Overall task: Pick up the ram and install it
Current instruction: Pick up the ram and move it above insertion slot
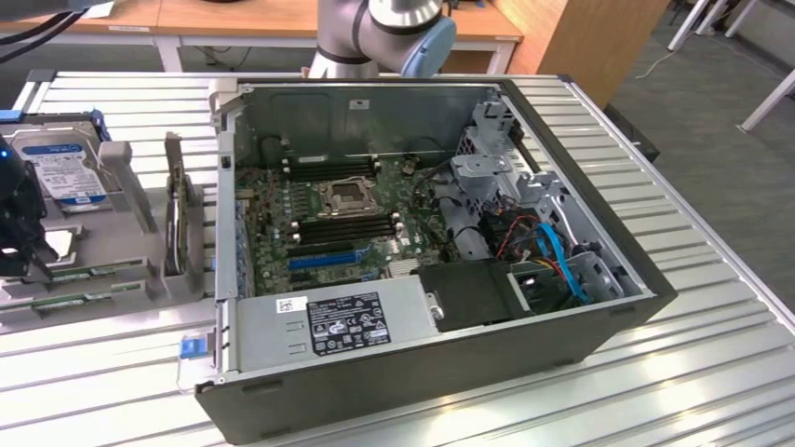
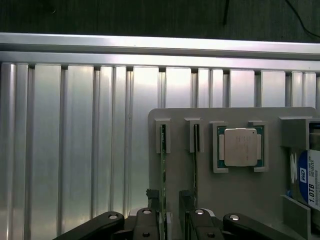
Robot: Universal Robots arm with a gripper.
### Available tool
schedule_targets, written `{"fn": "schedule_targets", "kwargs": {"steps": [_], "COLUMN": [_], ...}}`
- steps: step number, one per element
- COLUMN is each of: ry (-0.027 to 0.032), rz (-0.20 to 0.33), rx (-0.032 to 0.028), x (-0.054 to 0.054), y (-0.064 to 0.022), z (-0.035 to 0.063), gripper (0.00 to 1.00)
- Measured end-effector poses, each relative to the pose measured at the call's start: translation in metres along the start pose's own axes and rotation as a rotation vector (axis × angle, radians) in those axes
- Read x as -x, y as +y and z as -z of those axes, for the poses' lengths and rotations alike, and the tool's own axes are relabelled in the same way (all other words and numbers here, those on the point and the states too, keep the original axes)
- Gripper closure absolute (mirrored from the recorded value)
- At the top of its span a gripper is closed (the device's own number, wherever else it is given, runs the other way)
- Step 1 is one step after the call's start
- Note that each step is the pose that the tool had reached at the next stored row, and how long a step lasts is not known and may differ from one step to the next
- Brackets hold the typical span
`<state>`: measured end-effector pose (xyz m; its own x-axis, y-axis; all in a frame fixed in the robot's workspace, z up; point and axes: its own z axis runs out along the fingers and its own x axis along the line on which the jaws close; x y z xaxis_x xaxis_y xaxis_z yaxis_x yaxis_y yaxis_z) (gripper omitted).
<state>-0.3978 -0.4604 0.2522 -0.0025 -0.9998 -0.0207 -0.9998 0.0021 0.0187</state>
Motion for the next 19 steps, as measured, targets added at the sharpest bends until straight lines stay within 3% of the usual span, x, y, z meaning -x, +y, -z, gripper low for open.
{"fn": "schedule_targets", "kwargs": {"steps": [19], "ry": [0.0000], "rz": [0.000], "rx": [-0.0001], "x": [-0.002], "y": [-0.0006], "z": [-0.0336], "gripper": [0.70]}}
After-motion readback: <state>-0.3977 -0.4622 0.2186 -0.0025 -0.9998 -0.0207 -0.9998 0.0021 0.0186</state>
